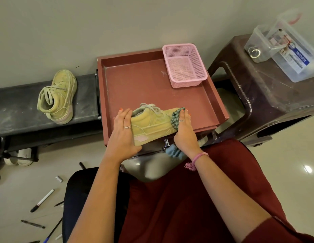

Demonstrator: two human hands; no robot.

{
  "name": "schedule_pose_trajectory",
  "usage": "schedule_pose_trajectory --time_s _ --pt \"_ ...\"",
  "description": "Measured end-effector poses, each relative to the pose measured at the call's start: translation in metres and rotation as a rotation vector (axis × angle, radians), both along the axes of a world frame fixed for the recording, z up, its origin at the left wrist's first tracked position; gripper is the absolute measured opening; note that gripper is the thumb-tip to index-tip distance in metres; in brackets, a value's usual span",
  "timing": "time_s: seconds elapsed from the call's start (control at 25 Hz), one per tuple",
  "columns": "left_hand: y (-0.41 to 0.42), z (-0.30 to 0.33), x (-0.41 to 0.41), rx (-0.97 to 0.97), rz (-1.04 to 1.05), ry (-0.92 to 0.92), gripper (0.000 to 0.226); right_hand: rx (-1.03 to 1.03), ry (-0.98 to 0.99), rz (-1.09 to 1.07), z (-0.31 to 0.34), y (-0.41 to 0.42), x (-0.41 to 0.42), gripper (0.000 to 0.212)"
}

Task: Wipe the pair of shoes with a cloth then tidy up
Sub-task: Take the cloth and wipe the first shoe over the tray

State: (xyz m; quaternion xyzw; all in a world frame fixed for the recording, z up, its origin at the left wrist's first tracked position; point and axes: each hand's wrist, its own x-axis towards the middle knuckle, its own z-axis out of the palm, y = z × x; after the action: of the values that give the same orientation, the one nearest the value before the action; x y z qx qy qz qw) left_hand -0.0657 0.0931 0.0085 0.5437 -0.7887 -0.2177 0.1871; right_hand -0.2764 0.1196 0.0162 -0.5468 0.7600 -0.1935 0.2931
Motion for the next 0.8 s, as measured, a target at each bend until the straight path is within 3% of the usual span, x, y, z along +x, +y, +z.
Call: schedule_pose_trajectory --time_s 0.2,0.44,0.56,0.68,0.8 --pt "-0.001 -0.001 -0.013 -0.042 0.033 -0.085 0.111 -0.031 0.097 0.080 0.009 0.002 0.026 0.084" --pt "-0.001 -0.020 -0.008 -0.060 0.047 -0.053 0.075 -0.179 0.111 0.442 0.018 0.014 0.093 0.069" --pt "0.000 -0.019 -0.009 -0.022 0.082 0.021 0.086 -0.209 0.359 0.569 -0.001 0.017 0.073 0.065" --pt "0.001 -0.017 -0.010 -0.015 0.066 0.013 0.102 -0.197 0.491 0.525 -0.002 0.019 0.032 0.065" --pt "0.001 -0.018 -0.010 -0.065 0.053 -0.029 0.102 -0.195 0.547 0.435 0.012 0.001 -0.006 0.062"
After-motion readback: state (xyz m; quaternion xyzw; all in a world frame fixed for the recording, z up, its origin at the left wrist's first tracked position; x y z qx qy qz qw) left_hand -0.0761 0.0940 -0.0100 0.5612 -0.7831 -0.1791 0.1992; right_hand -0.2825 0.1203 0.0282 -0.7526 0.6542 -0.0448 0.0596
